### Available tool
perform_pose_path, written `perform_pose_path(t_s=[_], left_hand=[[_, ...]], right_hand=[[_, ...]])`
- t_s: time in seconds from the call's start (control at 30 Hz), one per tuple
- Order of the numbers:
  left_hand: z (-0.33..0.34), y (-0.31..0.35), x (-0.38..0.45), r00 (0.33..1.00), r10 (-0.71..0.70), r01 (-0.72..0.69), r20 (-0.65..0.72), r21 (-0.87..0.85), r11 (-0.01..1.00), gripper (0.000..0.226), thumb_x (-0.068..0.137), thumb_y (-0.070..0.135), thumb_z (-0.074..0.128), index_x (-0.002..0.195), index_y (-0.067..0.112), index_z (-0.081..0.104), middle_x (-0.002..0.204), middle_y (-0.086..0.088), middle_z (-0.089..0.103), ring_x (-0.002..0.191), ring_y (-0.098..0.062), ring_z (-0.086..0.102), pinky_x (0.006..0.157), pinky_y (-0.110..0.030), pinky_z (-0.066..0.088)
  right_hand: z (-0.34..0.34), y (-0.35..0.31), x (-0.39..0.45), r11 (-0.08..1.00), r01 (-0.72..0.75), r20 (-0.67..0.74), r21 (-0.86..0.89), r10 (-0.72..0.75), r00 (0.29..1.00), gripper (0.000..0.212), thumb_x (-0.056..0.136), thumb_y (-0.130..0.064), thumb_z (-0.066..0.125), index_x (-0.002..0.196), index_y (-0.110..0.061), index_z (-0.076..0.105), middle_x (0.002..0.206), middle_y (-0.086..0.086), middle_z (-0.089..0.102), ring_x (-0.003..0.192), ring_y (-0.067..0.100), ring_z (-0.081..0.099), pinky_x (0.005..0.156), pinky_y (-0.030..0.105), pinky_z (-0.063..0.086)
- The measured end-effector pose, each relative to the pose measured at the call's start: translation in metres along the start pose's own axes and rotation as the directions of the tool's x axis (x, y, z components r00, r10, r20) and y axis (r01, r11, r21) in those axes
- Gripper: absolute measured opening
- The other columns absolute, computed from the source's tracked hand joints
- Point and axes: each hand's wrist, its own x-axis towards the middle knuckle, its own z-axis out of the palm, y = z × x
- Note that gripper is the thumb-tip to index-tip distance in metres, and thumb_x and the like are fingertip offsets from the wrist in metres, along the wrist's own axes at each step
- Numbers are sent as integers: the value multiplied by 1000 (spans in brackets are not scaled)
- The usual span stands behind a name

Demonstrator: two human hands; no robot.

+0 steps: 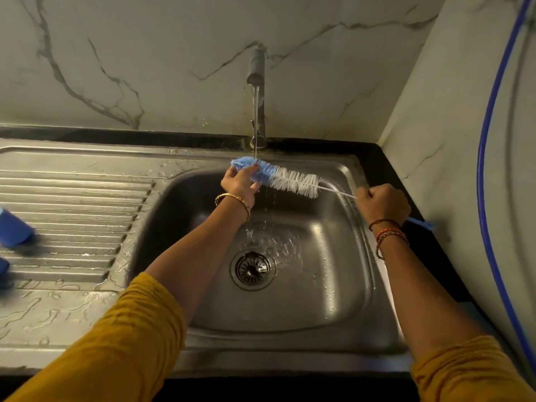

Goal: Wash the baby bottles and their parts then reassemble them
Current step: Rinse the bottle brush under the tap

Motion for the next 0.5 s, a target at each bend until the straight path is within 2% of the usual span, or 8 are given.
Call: perform_pose_path(t_s=[0.07, 0.17, 0.27, 0.4, 0.5], left_hand=[[2, -2, -2, 999, 11, -13, 45, 55, 998, 46, 82, -2, 63, 126, 3, 49, 126, -17, 54, 111, -31, 58, 89, -38, 51], [6, -4, -5, 992, 6, -20, 124, 114, 993, 42, 84, 0, 62, 124, 1, 49, 126, -20, 54, 107, -30, 59, 80, -33, 52], [10, -5, -6, 989, -31, 9, 142, 154, 988, 43, 86, 2, 61, 126, 0, 45, 127, -19, 52, 111, -31, 58, 80, -34, 52], [12, -8, -5, 997, -25, 13, 80, 143, 990, 43, 89, 4, 57, 129, 0, 42, 129, -20, 50, 114, -33, 55, 79, -37, 52], [10, -7, -4, 999, -8, 2, 42, 147, 989, 41, 91, 6, 54, 130, 0, 41, 128, -20, 50, 114, -34, 55, 79, -39, 52]], right_hand=[[2, 8, -1, 1000, -21, -46, -22, 20, 999, 49, 69, -31, 32, 63, 6, 63, 54, 15, 46, 49, 28, 40, 47, 22, 13], [3, 21, -1, 997, -59, -105, -48, 54, 993, 51, 69, -31, 32, 67, 8, 64, 65, 28, 59, 58, 35, 48, 50, 26, 20], [-1, 29, -1, 996, -77, -150, -51, 69, 986, 53, 69, -30, 33, 74, 12, 66, 71, 33, 61, 66, 43, 54, 55, 29, 25], [-3, 30, -4, 999, -51, -151, -15, 48, 987, 50, 70, -28, 33, 68, 12, 65, 63, 30, 59, 54, 30, 40, 48, 24, 14], [1, 27, -7, 999, -50, -136, -3, 49, 989, 49, 71, -28, 33, 65, 10, 64, 60, 28, 58, 54, 26, 37, 47, 24, 13]])
